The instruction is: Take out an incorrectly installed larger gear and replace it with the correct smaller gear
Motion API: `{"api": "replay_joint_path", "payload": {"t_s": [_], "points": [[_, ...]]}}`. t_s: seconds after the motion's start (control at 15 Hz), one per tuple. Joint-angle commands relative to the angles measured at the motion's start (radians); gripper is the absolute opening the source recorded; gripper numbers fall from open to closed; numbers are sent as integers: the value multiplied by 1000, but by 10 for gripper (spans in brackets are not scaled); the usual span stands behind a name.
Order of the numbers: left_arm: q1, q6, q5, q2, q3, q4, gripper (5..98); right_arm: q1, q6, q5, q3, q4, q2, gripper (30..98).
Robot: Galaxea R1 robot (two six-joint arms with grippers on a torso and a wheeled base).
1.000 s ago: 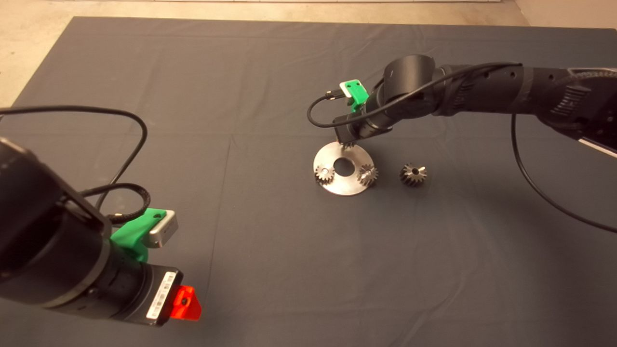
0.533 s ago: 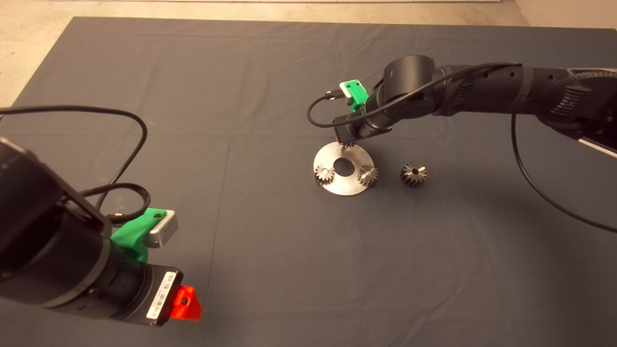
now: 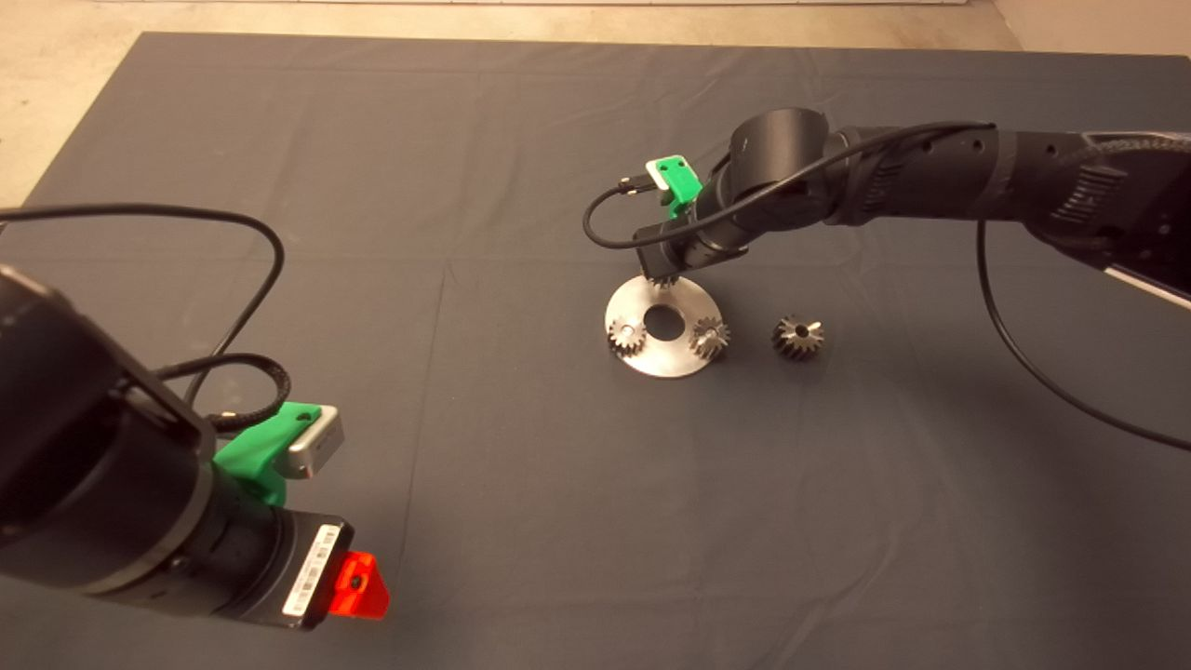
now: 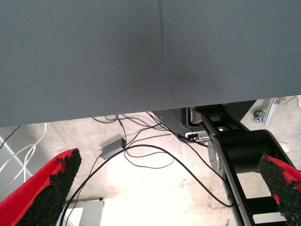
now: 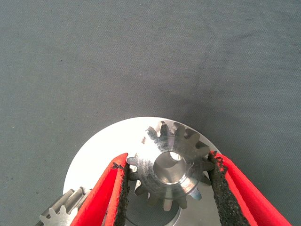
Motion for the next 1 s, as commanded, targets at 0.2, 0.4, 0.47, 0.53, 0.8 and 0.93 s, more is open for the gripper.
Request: {"api": "replay_joint_path", "payload": {"t_s": [0.2,0.4,0.47,0.53,0.8,0.93], "points": [[-5,-6,16,1,16,-14,978,27,-7,-5,0,-26,-7,414],[-5,-6,16,1,16,-14,978,28,-7,-14,7,-28,-8,414],[-5,-6,16,1,16,-16,978,28,-7,-15,7,-28,-9,414],[-5,-6,16,1,16,-14,978,28,-7,-16,9,-28,-12,414],[-5,-6,16,1,16,-14,978,30,-7,-31,14,-28,-13,414],[-5,-6,16,1,16,-14,978,30,-9,-37,17,-28,-13,414]]}}
